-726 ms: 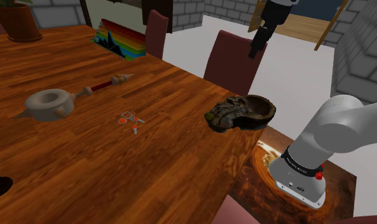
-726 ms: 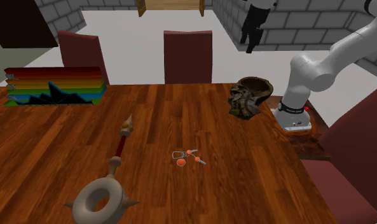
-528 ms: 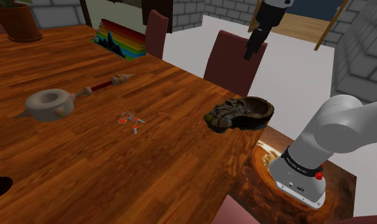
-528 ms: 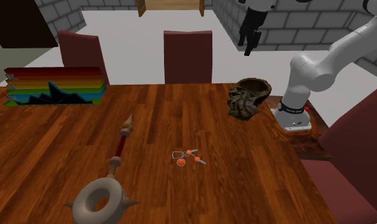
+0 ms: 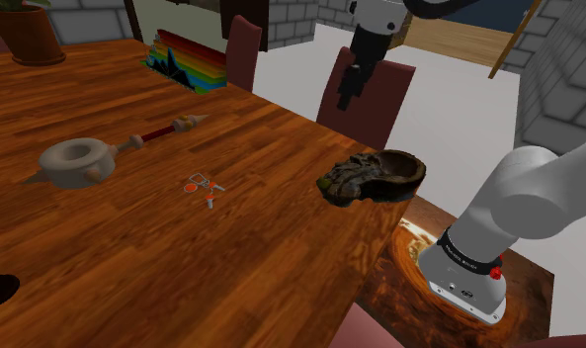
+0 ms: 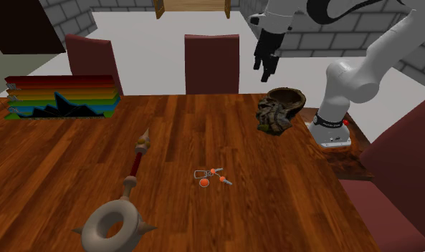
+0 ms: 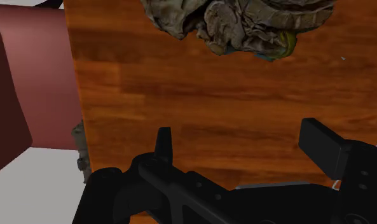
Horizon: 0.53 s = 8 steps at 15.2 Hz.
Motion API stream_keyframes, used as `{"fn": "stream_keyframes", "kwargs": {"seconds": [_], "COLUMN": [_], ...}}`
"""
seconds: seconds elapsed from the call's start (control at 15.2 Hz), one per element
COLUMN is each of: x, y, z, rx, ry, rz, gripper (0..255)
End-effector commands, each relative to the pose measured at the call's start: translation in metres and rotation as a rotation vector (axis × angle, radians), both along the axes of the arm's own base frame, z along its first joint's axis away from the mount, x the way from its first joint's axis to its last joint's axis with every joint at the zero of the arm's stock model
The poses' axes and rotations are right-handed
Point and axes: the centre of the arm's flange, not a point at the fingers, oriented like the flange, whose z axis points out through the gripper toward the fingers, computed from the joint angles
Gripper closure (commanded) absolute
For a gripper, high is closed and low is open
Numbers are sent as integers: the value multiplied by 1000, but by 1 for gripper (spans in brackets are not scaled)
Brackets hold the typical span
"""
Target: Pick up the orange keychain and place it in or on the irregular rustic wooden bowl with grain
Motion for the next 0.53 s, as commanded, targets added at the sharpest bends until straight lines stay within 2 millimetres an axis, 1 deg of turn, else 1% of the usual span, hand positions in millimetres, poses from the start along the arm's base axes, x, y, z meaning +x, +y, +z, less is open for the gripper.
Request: {"fn": "stream_keyframes", "kwargs": {"seconds": [0.0, 0.46], "x": [13, 60], "y": [18, 85], "z": [-13, -54], "rx": [6, 24], "ry": [3, 17], "rz": [17, 77], "gripper": [0, 0]}}
